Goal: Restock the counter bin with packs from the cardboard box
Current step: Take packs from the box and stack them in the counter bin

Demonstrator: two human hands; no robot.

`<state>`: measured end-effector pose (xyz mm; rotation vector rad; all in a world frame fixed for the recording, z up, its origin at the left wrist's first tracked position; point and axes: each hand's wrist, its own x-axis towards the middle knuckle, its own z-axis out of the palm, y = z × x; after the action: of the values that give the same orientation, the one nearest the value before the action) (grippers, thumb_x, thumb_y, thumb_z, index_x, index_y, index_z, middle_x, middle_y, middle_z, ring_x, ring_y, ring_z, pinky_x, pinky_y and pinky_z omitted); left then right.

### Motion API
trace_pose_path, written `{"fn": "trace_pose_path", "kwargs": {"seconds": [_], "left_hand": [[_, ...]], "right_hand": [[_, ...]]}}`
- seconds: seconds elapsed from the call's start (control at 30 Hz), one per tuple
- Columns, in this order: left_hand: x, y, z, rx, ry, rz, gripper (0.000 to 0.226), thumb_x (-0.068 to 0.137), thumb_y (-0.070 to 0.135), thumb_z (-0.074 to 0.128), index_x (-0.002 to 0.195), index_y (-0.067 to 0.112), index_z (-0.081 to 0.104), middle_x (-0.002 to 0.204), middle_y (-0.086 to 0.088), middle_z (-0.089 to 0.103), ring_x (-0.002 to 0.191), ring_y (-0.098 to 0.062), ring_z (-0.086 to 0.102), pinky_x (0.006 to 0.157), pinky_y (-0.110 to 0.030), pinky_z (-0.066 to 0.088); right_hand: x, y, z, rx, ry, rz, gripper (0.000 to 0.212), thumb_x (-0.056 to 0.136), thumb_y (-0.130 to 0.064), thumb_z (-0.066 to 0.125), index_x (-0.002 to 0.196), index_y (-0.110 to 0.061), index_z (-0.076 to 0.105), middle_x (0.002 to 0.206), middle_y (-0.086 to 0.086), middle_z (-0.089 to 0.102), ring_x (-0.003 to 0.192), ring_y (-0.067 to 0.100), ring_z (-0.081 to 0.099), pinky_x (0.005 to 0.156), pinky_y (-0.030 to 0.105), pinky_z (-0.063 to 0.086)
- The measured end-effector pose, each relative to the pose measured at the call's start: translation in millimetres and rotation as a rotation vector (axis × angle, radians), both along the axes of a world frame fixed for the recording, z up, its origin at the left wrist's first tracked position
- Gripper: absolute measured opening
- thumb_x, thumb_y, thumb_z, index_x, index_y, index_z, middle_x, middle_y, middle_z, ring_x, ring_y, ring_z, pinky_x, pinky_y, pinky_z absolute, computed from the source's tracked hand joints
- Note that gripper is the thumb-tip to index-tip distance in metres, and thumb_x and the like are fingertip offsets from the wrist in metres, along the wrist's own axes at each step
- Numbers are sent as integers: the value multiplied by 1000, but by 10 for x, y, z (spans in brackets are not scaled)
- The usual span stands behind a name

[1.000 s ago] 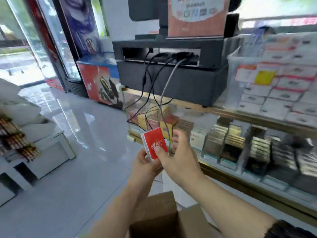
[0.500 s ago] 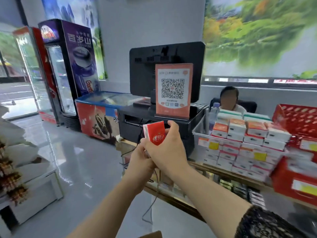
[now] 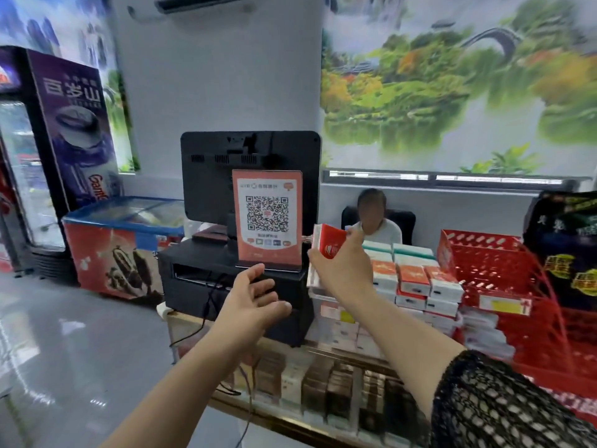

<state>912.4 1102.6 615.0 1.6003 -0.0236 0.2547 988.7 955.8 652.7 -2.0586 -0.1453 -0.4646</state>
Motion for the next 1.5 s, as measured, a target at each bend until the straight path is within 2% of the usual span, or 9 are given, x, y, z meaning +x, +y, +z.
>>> {"fn": "trace_pose_path", "kwargs": {"seconds": [0.17,0.33,0.57,0.77,1.0,1.1,1.33,1.4,1.5], "left_hand": [[290,135,107,-116,-31,110,46,83,4,69,120,23,50,116,-8,59,104,-19,62,85,-36,54],[570,185,295,-175,-63,93,31,88,2,63,111,21,56,105,-5,64,101,-19,64,79,-31,54],[850,184,417,-158,-78,12,28,87,4,64,110,19,58,103,-3,66,97,-17,66,77,-28,54],[968,189,397,-149,-76,-13,26,88,4,62,108,20,59,101,-4,66,92,-17,66,78,-27,54],[1025,161,370,-161,-71,-33,26,90,2,60,110,18,58,101,-5,67,89,-16,67,78,-27,55],[1025,160,354,-168,-69,-43,27,90,2,59,112,16,57,103,-7,67,85,-15,67,75,-25,55],[1032,217,288,-167,-53,-5,27,88,1,60,110,17,60,102,-5,68,87,-15,68,74,-26,53],[1024,226,278,-171,-49,8,27,88,1,61,110,17,61,100,-4,68,87,-14,67,74,-27,53],[989,222,258,-190,-35,26,26,88,0,61,108,17,60,95,-2,66,89,-16,66,74,-27,53]], "right_hand": [[604,-213,-14,-101,94,-165,65,82,-36,69,126,-10,28,123,13,51,108,34,54,80,33,38],[1028,-213,-157,-275,159,-272,59,81,-41,67,125,-11,42,122,16,49,107,35,54,85,40,45],[1345,-169,-239,-559,197,-362,52,83,-40,63,120,-6,54,117,17,53,105,35,54,80,37,46],[1484,-191,-297,-635,258,-441,54,80,-38,68,122,-6,54,118,15,52,107,33,52,82,37,47],[1533,-216,-380,-751,295,-462,53,84,-43,63,122,-7,54,120,15,54,107,31,50,72,32,39],[1546,-202,-399,-794,306,-461,49,88,-42,59,123,-8,54,123,15,52,109,30,48,72,32,38],[1558,-210,-441,-805,266,-470,61,87,-55,55,123,-6,54,124,15,49,110,30,47,81,35,45],[1519,-211,-411,-768,208,-483,65,86,-59,53,123,-6,54,126,16,48,114,32,46,84,39,46],[1416,-204,-328,-637,44,-458,56,89,-54,49,117,-6,57,118,16,50,108,32,48,80,40,45]]}}
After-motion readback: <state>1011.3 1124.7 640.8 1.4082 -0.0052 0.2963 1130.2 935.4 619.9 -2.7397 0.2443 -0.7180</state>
